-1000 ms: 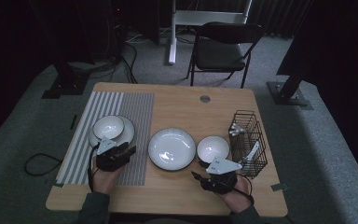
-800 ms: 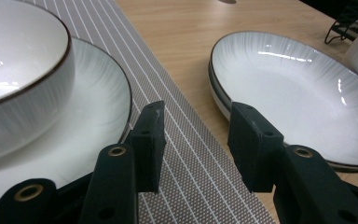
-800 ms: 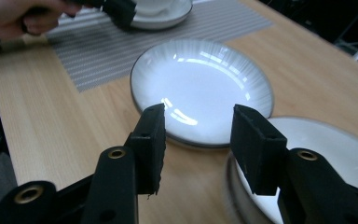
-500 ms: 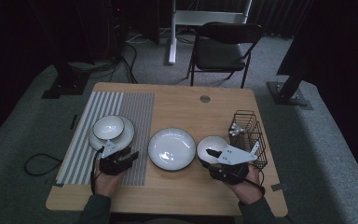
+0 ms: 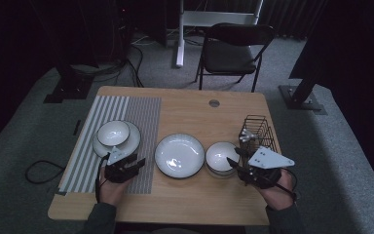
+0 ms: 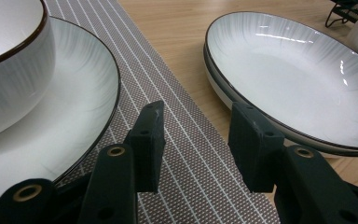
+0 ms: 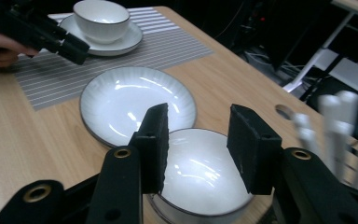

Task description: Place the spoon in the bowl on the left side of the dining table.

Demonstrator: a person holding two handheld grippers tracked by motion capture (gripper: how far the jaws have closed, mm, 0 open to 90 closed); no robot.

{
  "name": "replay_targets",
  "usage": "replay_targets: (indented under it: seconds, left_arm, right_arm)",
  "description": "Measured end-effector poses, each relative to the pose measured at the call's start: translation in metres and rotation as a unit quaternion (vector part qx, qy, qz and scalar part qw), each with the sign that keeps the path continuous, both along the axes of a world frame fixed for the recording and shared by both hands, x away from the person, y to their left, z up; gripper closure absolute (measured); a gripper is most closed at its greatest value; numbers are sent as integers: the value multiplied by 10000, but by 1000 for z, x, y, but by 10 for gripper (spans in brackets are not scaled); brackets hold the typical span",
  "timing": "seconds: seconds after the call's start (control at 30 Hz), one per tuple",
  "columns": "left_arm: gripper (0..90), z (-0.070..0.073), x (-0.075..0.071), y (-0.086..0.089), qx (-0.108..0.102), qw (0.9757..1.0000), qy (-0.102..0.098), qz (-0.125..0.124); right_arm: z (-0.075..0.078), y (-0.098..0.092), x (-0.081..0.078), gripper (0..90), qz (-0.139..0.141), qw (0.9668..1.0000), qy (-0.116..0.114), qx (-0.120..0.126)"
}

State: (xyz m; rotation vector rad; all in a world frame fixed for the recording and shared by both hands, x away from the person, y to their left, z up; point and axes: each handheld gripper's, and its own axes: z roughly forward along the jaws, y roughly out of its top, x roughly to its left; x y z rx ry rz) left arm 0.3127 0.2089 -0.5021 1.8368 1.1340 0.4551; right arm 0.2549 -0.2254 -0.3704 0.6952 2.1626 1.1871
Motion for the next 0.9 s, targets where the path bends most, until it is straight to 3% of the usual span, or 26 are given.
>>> replay_targets:
  seconds: [0.33, 0.67, 0.9]
  left_arm:
    - [566, -2, 1, 1, -5, 10000, 35, 16]
    - [566, -3, 1, -1, 12, 10000, 41, -7]
    - [566, -3, 1, -1, 23, 10000, 49, -10]
  right_arm:
    - [-4, -34, -1, 566, -309, 9995, -62, 72]
    - [-23, -56, -9, 569, -421, 9990, 165, -31]
    - [-33, -64, 2, 617, -444, 9982, 403, 65]
